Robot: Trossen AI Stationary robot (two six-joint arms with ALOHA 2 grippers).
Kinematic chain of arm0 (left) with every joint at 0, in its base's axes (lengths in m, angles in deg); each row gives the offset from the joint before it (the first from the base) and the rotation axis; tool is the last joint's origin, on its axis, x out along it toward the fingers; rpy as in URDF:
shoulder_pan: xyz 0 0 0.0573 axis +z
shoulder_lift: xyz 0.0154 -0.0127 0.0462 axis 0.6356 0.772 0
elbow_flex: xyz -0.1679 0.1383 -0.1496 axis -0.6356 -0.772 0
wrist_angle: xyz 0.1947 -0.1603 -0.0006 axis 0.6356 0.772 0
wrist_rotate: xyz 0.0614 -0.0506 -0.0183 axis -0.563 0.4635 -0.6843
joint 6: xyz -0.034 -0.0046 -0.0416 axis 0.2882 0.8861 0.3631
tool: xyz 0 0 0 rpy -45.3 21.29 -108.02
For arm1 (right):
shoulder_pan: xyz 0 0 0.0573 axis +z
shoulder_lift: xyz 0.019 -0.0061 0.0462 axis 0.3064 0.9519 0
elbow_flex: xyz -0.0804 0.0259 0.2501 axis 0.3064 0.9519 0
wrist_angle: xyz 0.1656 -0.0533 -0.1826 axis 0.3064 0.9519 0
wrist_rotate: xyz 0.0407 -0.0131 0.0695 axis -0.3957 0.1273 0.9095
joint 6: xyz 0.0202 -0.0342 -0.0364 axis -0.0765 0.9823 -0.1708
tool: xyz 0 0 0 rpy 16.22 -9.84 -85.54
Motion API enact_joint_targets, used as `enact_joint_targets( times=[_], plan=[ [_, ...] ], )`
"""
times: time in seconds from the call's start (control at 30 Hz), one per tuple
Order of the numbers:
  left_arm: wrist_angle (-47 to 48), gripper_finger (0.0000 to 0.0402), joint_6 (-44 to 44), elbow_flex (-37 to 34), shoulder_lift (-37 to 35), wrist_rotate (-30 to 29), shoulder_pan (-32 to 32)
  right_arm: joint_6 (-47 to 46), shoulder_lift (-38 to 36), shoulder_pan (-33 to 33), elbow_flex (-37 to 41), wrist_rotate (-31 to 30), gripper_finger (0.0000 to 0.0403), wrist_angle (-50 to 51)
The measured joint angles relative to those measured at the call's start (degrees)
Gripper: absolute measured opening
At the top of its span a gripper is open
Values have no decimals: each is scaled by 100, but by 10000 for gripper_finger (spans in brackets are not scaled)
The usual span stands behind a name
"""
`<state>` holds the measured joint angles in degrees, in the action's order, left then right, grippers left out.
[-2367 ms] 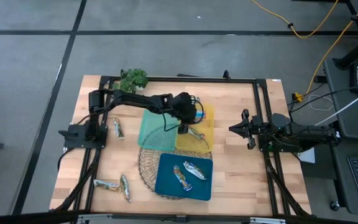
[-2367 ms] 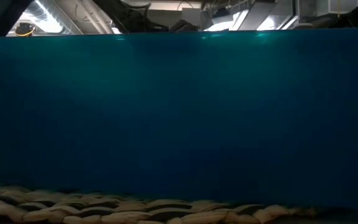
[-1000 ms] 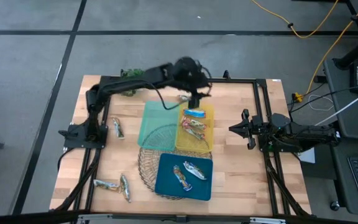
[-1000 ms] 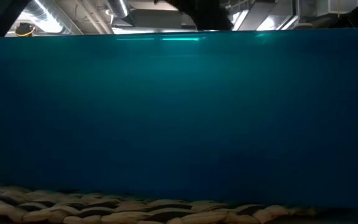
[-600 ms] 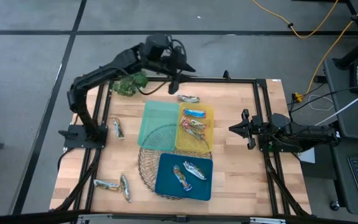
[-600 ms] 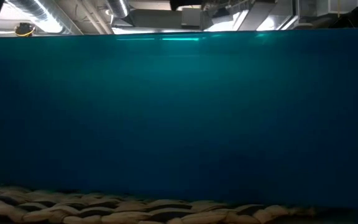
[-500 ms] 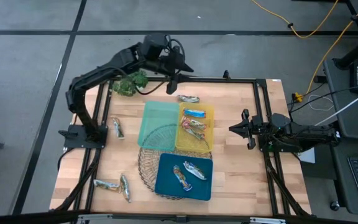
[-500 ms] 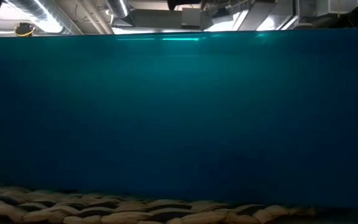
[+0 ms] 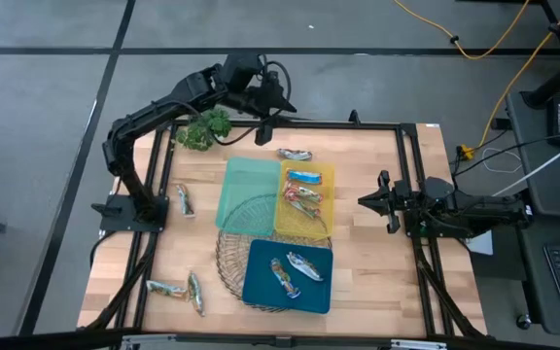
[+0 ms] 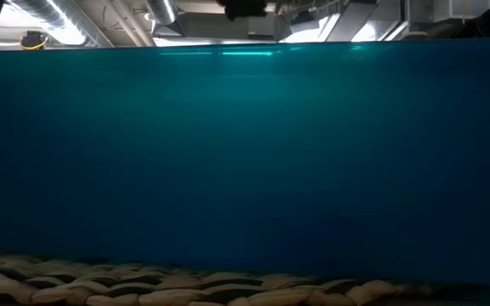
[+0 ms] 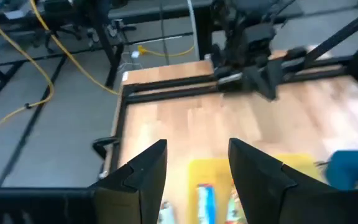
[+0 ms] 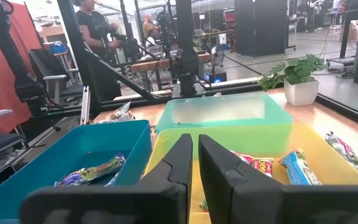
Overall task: Pick and place Granola Bars by type
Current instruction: Put the red granola bar into the yellow bin
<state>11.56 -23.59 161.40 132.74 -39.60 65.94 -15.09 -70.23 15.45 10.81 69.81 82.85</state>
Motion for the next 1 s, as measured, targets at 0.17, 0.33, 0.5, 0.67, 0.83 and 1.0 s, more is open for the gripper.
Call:
enact_joint_targets(
  times=[0.17,0.33,0.5,0.67,0.83,1.0],
  plan=[
    [226,166,-581,0,236,62,382,0,1,0,0,2,32,0],
    [505,172,-1202,0,764,141,696,0,1,0,0,0,32,0],
    [780,183,-1767,-2,1418,162,878,0,-1,0,0,0,32,2],
    [799,197,-2204,-2,2060,145,1011,0,1,0,0,0,32,2],
    [844,205,-2334,-2,2510,7,1094,0,-1,0,0,2,32,0],
    [965,206,-2507,-2,2664,-30,1039,0,1,0,0,1,32,1]
  ],
)
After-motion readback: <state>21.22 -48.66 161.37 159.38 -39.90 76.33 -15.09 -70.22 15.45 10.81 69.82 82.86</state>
